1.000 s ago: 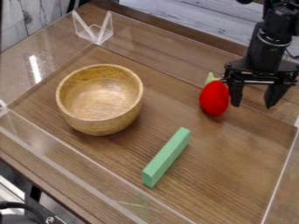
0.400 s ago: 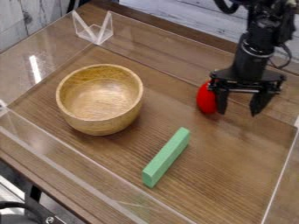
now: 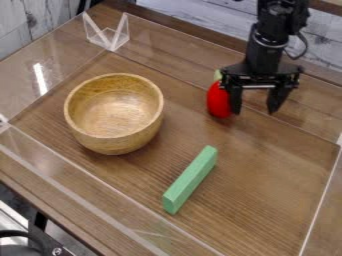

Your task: Move the red fruit to the left side of the table

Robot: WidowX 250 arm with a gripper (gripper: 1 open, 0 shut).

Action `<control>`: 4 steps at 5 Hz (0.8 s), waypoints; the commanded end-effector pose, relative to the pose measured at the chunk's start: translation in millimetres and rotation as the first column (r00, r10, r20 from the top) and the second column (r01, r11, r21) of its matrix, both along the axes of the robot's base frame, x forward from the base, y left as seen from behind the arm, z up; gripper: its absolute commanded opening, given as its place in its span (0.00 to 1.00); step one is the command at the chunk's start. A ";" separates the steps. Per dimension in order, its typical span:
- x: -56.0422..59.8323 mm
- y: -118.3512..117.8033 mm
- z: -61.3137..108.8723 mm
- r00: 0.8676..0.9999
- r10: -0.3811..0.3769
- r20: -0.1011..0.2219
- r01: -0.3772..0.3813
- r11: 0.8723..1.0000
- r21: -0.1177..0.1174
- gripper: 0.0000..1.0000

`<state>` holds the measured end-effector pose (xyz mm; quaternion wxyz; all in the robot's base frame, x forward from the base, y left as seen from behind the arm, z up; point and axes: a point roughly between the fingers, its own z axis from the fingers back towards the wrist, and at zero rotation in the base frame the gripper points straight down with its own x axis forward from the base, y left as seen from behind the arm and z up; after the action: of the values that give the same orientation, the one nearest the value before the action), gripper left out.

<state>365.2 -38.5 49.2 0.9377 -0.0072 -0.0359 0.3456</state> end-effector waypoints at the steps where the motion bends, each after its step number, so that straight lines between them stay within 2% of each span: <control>1: 13.8 15.3 20.3 0.994 0.071 0.087 -0.071 0.997 -0.007 1.00; 3: 8.9 28.7 27.5 0.994 0.069 0.080 -0.068 0.998 -0.009 1.00; 4: 8.5 38.7 24.1 0.991 0.113 0.075 -0.112 0.994 -0.008 1.00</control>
<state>368.2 -1.7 49.3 0.9169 -0.0074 -0.0387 0.3971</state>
